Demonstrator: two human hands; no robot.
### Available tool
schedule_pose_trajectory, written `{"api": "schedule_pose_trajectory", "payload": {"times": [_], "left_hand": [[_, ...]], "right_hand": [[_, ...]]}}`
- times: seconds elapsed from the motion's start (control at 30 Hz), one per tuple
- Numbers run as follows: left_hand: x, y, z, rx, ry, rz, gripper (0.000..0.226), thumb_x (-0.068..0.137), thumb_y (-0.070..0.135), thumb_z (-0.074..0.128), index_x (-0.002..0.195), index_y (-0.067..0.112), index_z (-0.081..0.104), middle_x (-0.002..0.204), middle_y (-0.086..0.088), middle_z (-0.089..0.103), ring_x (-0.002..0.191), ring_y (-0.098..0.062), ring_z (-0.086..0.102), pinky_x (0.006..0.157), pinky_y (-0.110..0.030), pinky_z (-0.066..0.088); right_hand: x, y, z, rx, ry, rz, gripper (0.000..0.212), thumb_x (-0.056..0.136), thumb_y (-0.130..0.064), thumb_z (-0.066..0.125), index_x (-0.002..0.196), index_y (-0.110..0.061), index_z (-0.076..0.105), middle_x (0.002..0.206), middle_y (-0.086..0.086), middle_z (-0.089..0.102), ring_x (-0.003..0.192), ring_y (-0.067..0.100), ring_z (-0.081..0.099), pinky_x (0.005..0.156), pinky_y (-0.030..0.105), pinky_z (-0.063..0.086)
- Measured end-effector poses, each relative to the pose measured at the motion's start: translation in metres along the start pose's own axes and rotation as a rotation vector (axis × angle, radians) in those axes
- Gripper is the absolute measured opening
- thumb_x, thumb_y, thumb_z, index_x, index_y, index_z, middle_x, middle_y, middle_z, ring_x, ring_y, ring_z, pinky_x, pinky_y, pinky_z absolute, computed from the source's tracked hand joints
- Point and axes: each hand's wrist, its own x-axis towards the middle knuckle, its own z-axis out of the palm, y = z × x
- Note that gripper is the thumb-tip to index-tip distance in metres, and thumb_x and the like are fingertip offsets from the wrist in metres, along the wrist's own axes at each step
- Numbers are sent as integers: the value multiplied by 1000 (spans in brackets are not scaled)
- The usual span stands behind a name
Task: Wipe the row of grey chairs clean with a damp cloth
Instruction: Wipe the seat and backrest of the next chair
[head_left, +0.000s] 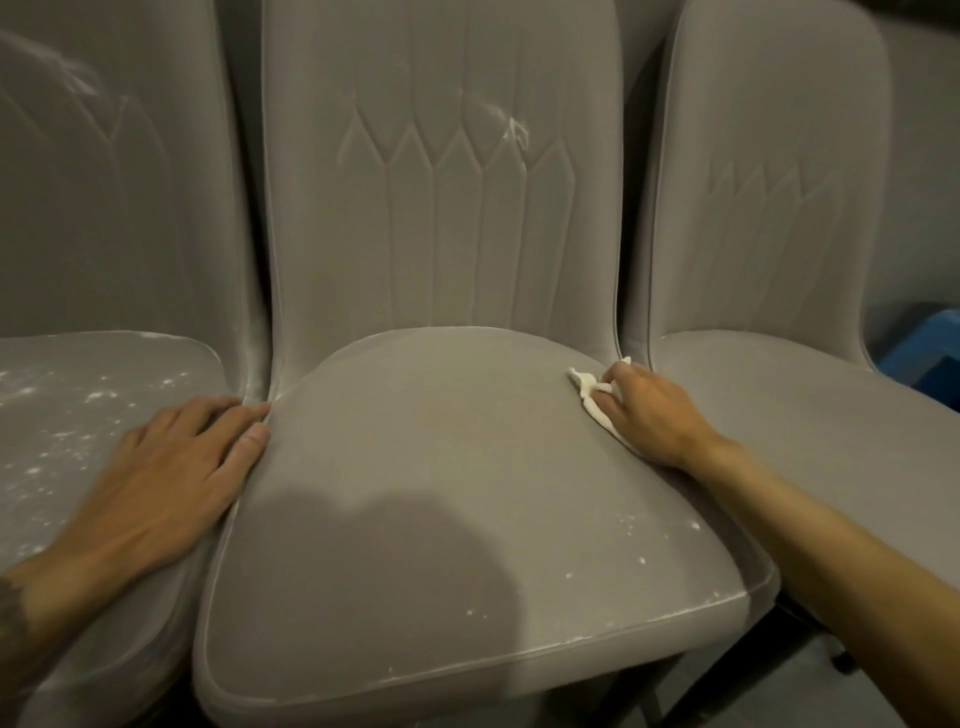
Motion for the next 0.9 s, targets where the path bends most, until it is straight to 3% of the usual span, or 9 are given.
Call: {"api": "schedule_pose_trajectory", "payload": {"times": [0.17,0.37,0.47,0.6,0.7,0.83,0.9], "left_hand": [[0,0,1,-16,6,-12,79,97,77,2,144,39,54,139,4,54,124,-29,53,102,-55,43],[0,-1,0,-11,-9,-14,78,98,77,3,145,39,52,139,4,54,124,-30,54,104,-56,44],[-1,0,-2,-21,-18,-19,66,99,76,6,141,49,48,139,4,54,124,-31,54,104,-57,44],[1,-3,0,-73,-21,-34,36,101,74,10,128,71,35,137,7,52,121,-30,55,101,-57,46],[4,-13,10,-70,-3,-32,32,103,71,13,129,75,32,137,11,50,122,-28,54,101,-56,47],[11,-24,18,-45,-14,-6,34,103,70,15,132,73,32,138,9,52,125,-29,55,102,-58,47],[12,-27,21,-17,-11,6,33,103,70,15,132,73,31,137,10,53,125,-29,55,101,-58,47]], "right_hand": [[-60,19,1,24,18,-118,38,96,-61,39,109,-29,55,106,-5,63,90,20,61,70,32,37],[6,19,-4,18,-43,29,34,102,-41,52,118,-12,59,119,14,63,106,35,60,83,38,43],[-27,14,-7,19,-7,12,28,101,-43,51,111,-17,58,112,9,65,98,31,61,77,38,43],[-114,-2,-15,58,31,-140,26,97,-58,43,106,-35,50,102,-11,65,87,14,62,72,34,46],[-131,-9,-19,89,-8,-200,27,98,-60,45,109,-36,52,103,-18,62,88,6,60,73,25,46],[-96,-4,-27,27,5,16,29,101,-43,52,118,-20,58,117,2,66,104,26,62,85,37,45],[-103,-18,-19,15,83,28,29,101,-44,51,117,-21,57,113,4,67,101,27,63,82,37,45]]}}
